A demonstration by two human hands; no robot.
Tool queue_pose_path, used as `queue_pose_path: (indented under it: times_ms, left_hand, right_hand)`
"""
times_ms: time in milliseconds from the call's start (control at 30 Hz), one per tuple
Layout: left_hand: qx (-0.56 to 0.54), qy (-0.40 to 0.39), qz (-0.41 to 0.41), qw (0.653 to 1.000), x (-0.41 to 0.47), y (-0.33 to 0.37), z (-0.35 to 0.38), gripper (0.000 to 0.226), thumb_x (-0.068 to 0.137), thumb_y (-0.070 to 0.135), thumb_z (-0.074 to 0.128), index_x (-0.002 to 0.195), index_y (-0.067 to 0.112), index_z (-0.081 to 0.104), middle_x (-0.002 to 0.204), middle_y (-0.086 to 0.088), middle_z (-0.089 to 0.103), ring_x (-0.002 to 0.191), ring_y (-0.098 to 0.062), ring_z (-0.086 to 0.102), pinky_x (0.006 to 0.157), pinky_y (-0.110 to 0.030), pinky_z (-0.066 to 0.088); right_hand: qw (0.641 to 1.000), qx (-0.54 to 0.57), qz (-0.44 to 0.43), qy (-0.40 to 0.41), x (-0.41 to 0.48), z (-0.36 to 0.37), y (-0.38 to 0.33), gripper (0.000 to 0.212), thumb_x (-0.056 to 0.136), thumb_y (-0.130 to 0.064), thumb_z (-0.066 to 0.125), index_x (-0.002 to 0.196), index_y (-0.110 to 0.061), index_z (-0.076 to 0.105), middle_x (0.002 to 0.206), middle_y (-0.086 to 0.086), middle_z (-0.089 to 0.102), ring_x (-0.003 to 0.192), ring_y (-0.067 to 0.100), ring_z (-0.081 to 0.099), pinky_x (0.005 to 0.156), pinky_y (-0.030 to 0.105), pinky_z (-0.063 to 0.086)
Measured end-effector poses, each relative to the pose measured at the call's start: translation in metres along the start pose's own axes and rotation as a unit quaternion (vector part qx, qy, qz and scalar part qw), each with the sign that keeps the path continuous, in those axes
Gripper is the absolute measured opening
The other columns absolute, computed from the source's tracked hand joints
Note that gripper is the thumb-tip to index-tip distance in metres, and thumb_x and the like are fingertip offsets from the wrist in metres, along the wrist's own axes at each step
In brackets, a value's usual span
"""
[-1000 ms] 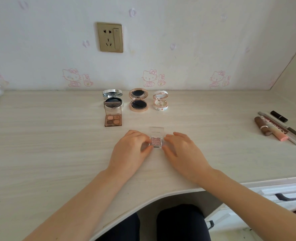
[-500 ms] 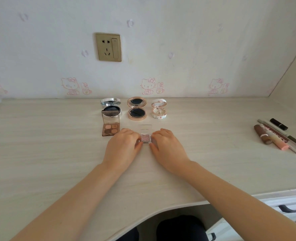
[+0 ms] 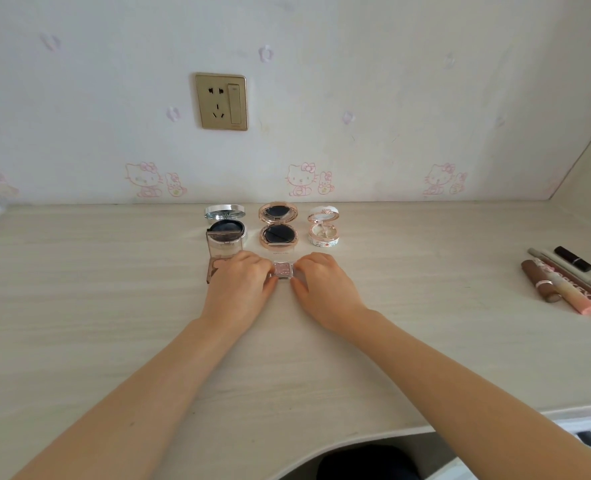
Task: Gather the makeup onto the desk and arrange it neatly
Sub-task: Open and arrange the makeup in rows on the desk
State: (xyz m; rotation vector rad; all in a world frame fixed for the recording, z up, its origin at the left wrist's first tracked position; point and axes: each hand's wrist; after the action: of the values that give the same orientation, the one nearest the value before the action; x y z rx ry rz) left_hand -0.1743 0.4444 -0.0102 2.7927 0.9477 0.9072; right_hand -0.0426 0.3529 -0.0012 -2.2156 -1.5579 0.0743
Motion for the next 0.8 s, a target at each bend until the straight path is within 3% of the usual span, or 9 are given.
queue_pose_path:
  times_ms: [433,633,800]
  left_hand:
    - [0.006,0.012,0.009,1.0,-0.002,-0.001,-0.004,0.007,0.082,0.021,0.069,0.086,0.015,0.07,0.085,0.003,0.069,0.094,-0.02,0.06,0.07,-0.032,0.046]
    - [0.013,0.018,0.077,0.997,-0.009,0.018,-0.004,0.007,0.076,0.016,0.075,0.077,0.011,0.07,0.079,0.0,0.069,0.085,-0.023,0.064,0.068,-0.032,0.054]
    - [-0.027,0.02,0.132,0.991,-0.009,0.059,0.003,0.006,0.076,0.015,0.073,0.081,0.012,0.073,0.082,0.005,0.073,0.088,-0.02,0.067,0.065,-0.03,0.055]
  right_hand:
    - [1.0,-0.019,-0.011,0.004,-0.002,-0.005,0.003,0.03,0.096,-0.023,0.045,0.118,-0.009,0.059,0.124,0.004,0.056,0.125,0.021,0.04,0.096,0.034,0.042]
    - [0.998,-0.057,-0.011,0.001,-0.022,-0.023,0.026,0.037,0.098,-0.025,0.042,0.132,-0.013,0.05,0.136,0.001,0.049,0.133,0.019,0.035,0.101,0.032,0.039]
    - [0.996,-0.091,0.013,0.0,-0.057,-0.05,0.06,0.04,0.098,-0.027,0.042,0.136,-0.016,0.047,0.14,-0.002,0.045,0.135,0.017,0.033,0.104,0.033,0.038]
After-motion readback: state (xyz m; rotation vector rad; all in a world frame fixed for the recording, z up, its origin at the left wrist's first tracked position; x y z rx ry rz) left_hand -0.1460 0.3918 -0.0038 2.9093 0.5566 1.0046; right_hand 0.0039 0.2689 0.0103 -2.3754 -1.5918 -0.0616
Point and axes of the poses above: each hand's wrist, its own x-axis towards the middle knuckle, its own z-axis out of the palm, y = z × x
